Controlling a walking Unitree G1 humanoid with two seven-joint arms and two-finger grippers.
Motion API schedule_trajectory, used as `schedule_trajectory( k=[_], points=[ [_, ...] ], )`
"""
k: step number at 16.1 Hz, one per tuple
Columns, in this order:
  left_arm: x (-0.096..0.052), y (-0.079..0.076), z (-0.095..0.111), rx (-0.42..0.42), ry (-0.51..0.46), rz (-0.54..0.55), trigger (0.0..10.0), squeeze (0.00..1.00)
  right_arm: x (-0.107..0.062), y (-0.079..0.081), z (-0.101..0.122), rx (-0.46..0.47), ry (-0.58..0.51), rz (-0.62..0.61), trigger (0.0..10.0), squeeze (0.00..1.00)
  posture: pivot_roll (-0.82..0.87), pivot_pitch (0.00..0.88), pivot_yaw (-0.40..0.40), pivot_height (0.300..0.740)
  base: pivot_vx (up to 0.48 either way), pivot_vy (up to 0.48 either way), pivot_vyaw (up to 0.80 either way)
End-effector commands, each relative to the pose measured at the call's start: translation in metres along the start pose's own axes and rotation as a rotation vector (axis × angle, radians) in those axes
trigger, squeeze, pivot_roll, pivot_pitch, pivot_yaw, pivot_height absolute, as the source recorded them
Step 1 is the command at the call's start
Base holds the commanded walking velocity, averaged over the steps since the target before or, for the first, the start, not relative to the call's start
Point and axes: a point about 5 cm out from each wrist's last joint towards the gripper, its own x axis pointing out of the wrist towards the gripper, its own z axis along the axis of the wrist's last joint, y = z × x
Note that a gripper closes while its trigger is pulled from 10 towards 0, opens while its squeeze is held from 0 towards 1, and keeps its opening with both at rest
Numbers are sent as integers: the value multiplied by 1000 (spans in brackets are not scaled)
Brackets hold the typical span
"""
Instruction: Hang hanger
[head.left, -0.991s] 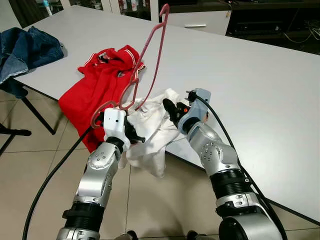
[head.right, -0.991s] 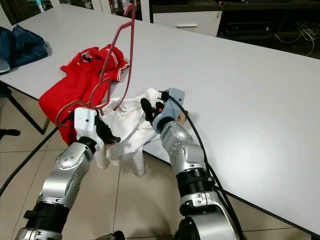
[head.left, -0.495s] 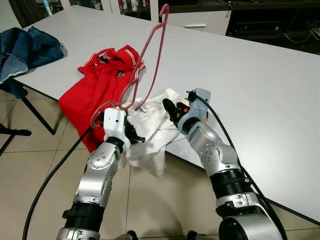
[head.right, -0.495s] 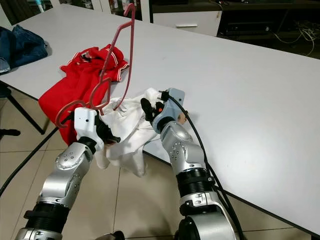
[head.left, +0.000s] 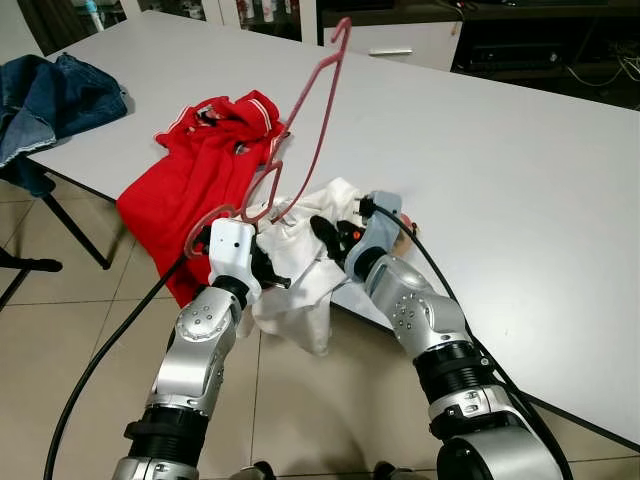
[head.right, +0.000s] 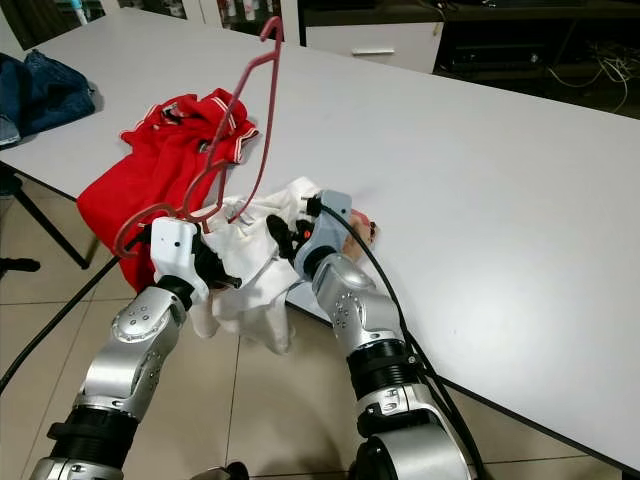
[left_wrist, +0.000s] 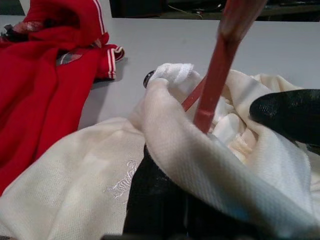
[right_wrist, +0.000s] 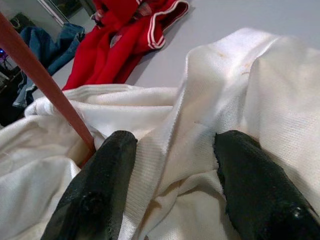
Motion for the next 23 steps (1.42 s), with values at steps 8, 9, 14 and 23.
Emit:
schedule_trajectory(
  k=[8,9,14,23],
  points=[
    [-10,-3,-20,169,90,-225,10000,0,-66,-36,18,-233,-156,27,10000,0,51,101,46,740,0,0,0],
    [-7,-7,-18,185,82,-285,10000,0,-85,-40,22,-304,-163,71,10000,0,21,94,58,740,0,0,0],
    [4,-13,-13,194,59,-357,10000,0,-108,-37,35,-396,-194,73,10000,0,-24,80,80,740,0,0,0],
    [20,-36,-20,115,51,-374,10000,0,-49,-34,-4,-436,-4,-120,10000,0,-64,65,73,740,0,0,0]
  ],
)
